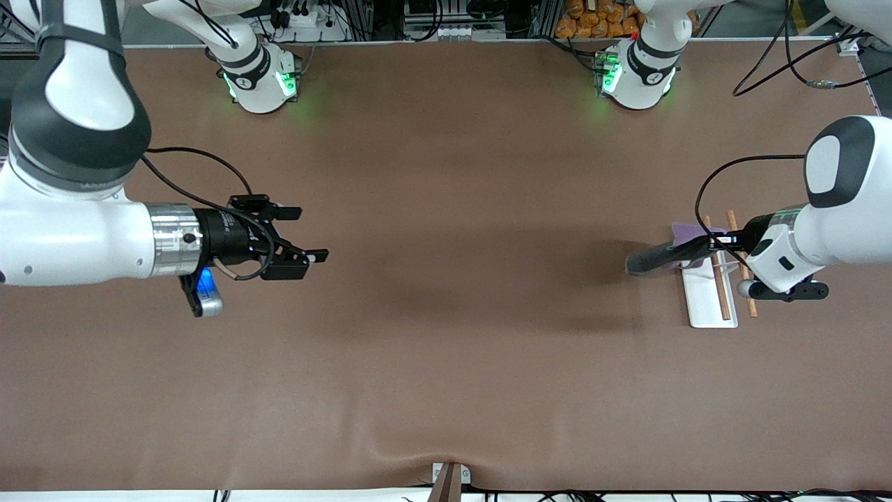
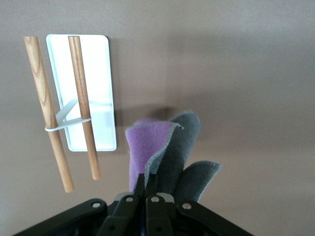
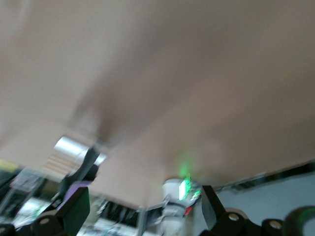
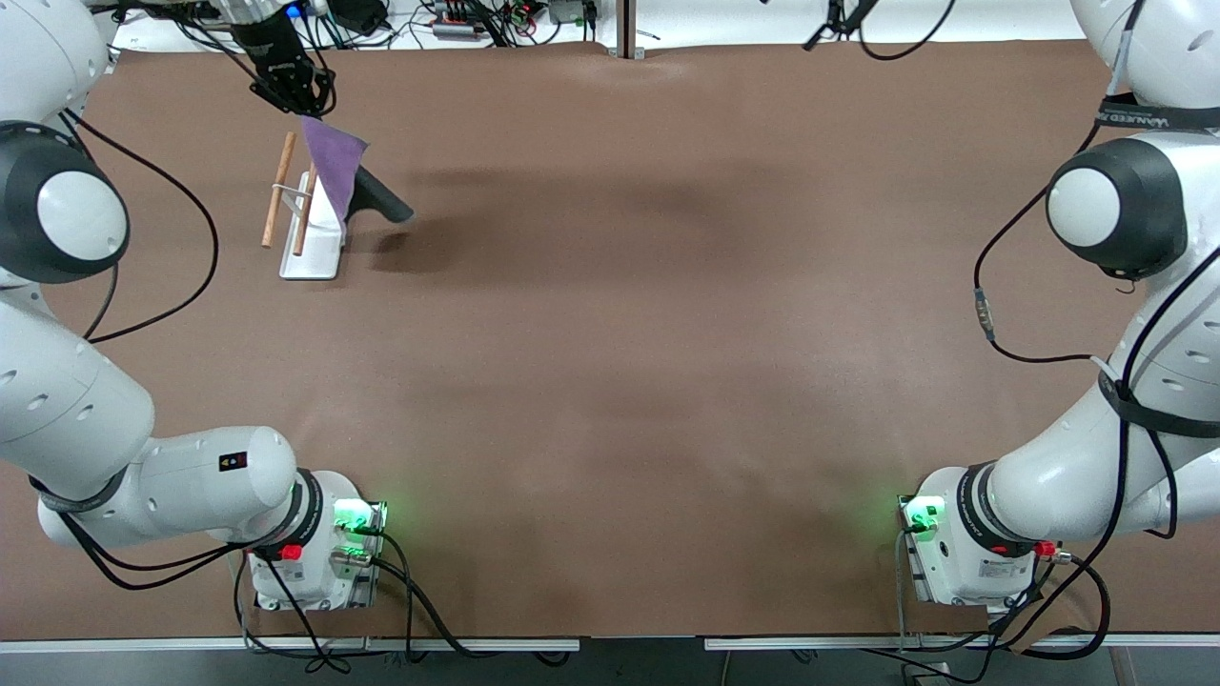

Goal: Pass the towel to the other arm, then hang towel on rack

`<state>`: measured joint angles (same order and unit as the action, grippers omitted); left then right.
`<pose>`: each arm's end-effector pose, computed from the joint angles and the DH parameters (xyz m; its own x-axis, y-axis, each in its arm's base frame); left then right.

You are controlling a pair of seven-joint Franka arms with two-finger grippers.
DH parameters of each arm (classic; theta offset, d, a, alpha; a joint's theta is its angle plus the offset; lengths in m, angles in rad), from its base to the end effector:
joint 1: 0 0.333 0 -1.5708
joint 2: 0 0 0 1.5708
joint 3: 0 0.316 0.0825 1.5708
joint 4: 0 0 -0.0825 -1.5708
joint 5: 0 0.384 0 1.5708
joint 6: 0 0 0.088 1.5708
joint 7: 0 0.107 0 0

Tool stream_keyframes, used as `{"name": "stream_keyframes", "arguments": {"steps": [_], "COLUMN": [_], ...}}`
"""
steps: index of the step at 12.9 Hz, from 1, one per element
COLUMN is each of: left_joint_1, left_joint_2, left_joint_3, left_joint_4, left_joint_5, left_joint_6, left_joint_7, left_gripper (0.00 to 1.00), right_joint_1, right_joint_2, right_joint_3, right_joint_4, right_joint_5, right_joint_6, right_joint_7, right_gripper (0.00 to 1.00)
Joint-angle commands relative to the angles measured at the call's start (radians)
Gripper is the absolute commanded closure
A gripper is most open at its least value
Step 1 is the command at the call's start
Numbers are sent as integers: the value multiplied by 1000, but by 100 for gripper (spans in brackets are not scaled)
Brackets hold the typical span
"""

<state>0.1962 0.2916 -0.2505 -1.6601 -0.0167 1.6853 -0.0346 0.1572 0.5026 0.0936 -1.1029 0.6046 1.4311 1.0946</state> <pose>0.6126 -0.0221 0.4246 0.9660 -0.0244 -0.2573 -0.0045 -0.9970 0.0779 0.6465 0.2172 0.5437 0.5814 -0.5462 -0.6030 -0.7551 -0.6383 -0.1498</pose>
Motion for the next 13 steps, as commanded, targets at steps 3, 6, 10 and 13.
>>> {"name": "stream_keyframes", "arguments": {"steps": [3,6,10,13], "left_joint_1": [70,115,182,232], "left_joint_2": [-57,-54,-31,-16], "left_joint_3": [-12,-12,-13,-13], "left_joint_4": [-115,-119,-112,-110], "left_joint_5": [20,18,4,-3], "left_joint_6": [103,114,116,123], "left_joint_7": [82,130,220,312], "left_gripper": [100,100,100,100], "right_joint_1": [19,-4,-19,-60], "right_joint_2": [-91,-108,-163,-248], "right_joint_3": [3,-2,-3,-3], "right_joint_4": [-23,-38,-146,-279], "right_joint_5": [-326,-512,-575,-577], "right_joint_6": [-130,-199,-175,-80], "right_joint_7": [-345,-649,-737,-826], "right_gripper": [0,0,0,0]}}
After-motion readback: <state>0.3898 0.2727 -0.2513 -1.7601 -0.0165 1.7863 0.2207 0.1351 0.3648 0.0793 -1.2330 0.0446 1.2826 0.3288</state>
